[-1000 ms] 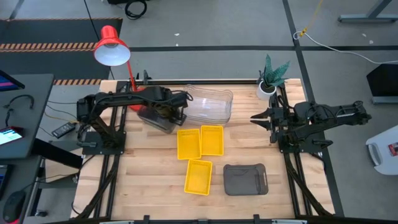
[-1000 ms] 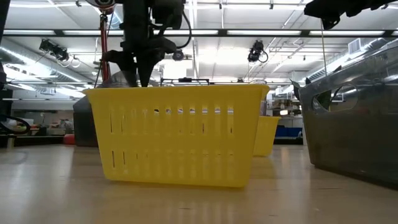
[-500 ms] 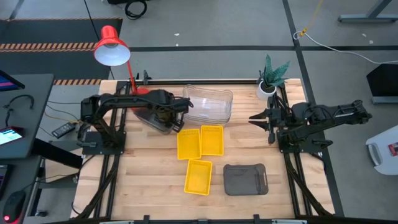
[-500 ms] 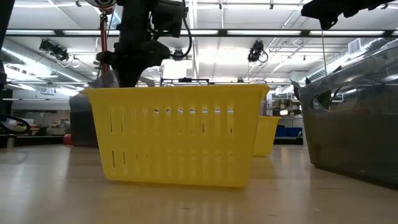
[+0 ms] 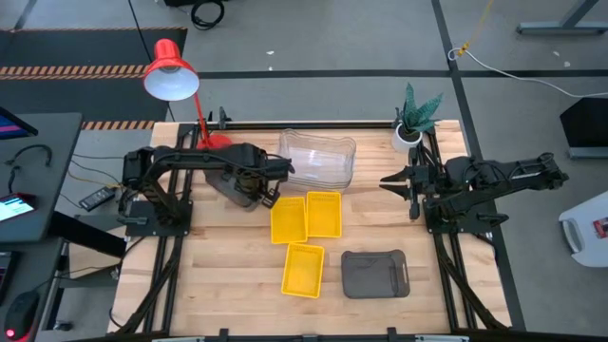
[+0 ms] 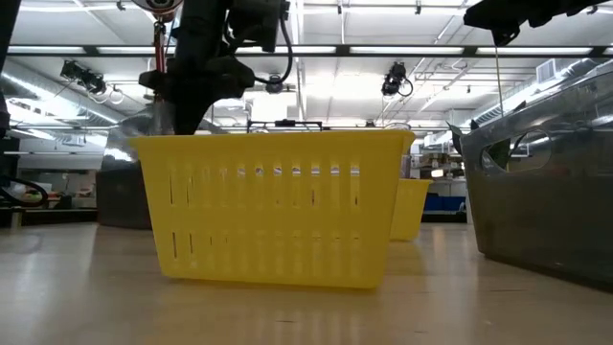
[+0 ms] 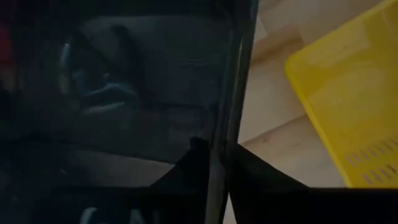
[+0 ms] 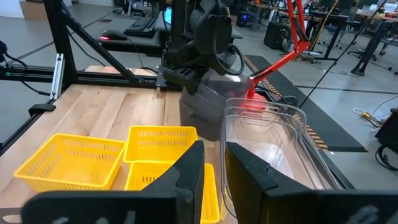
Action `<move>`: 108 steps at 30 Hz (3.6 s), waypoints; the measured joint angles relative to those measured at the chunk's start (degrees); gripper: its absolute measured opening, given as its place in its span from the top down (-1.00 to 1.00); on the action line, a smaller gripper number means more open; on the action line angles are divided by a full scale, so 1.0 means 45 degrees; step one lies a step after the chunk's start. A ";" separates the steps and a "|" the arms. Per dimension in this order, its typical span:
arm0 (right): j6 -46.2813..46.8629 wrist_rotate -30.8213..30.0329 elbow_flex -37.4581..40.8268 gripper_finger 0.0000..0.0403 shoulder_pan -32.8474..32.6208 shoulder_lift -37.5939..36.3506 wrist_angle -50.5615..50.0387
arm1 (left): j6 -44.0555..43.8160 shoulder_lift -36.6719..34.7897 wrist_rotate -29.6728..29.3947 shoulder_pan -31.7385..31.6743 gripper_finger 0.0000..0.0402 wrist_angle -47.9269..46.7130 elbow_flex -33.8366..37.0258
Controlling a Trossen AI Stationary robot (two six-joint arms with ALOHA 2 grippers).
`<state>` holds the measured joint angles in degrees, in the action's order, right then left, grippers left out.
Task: Stack baskets by color
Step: Stack the middle left black bin on top of the top black bin, then move the stacked black bins from the top left to the left of the table, then stack the bottom yellow bin on the top of the left yellow bin
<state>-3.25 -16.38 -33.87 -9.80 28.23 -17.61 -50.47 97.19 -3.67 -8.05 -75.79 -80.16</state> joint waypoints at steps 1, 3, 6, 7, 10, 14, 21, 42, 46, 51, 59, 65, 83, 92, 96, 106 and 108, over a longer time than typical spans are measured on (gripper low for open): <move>0.0000 0.0000 0.0000 0.65 0.0000 0.0000 0.0000 | 0.0059 0.0000 -0.0027 -0.0043 0.70 0.0000 0.0000; 0.0000 0.0000 0.0000 0.65 0.0000 0.0000 0.0000 | 0.0087 0.0000 -0.0062 -0.0138 0.65 0.0001 0.0000; 0.0000 0.0000 0.0000 0.65 0.0000 0.0000 0.0000 | 0.0056 0.0000 -0.0153 -0.0186 0.61 0.0039 0.0000; 0.0000 0.0000 0.0000 0.65 0.0000 0.0000 0.0000 | 0.0028 0.0000 -0.0157 -0.0186 0.60 0.0044 0.0000; -0.0033 0.0000 0.0000 0.65 0.0000 0.0000 -0.0002 | -0.0005 0.0000 -0.0084 -0.0079 0.55 0.0037 0.0000; -0.0049 0.0000 0.0000 0.65 0.0000 0.0000 -0.0001 | -0.0025 0.0000 0.0296 0.0239 0.47 0.0073 0.0000; -0.0015 0.0003 0.0000 0.65 0.0000 0.0000 -0.0005 | 0.0158 -0.0005 0.0550 0.0958 0.26 -0.0014 0.0000; 0.0019 0.0010 0.0000 0.65 0.0000 0.0070 0.0085 | 0.1612 -0.0019 -0.1388 0.1018 0.41 0.0809 0.2661; 0.0019 0.0010 0.0000 0.65 0.0000 0.0112 0.0107 | 0.3822 -0.0019 -0.0104 0.1057 0.42 0.0856 0.2736; 0.0025 0.0010 0.0000 0.65 0.0000 0.0169 0.0314 | 0.6464 -0.0024 0.1375 0.1231 0.42 -0.0164 0.2306; 0.0155 0.0010 0.0000 0.65 0.0000 0.0199 0.0272 | 0.9278 -0.0024 0.2828 0.2729 0.42 -0.0927 0.2288; 0.0146 0.0010 0.0000 0.65 0.0000 0.0204 0.0253 | 0.9113 -0.0029 0.3227 0.4168 0.42 -0.1083 0.2288; 0.0120 0.0005 0.0000 0.65 0.0000 0.0199 0.0160 | 0.5446 -0.0292 0.0634 0.6667 0.42 -0.2378 0.1489; 0.0605 0.0287 0.0000 0.65 0.0000 0.0301 -0.0510 | 0.2749 -0.0291 -0.1824 0.7039 0.42 -0.0598 0.0273; 0.1355 0.0291 0.0000 0.65 0.0000 0.0486 -0.0649 | 0.2731 -0.0291 -0.1169 0.7169 0.42 0.1984 0.0156; 0.1279 0.0130 0.0000 0.65 0.0029 0.1113 -0.0244 | 0.2921 0.0324 -0.1557 0.8456 0.42 0.7362 0.0126; 0.1025 -0.0153 0.0000 0.65 0.0029 0.1236 0.0102 | 0.2712 0.0473 -0.1421 0.8639 0.42 0.7517 0.0126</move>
<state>1.37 -17.07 -33.87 -9.67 33.79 -17.15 -38.27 99.31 -10.06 30.83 -41.96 -79.59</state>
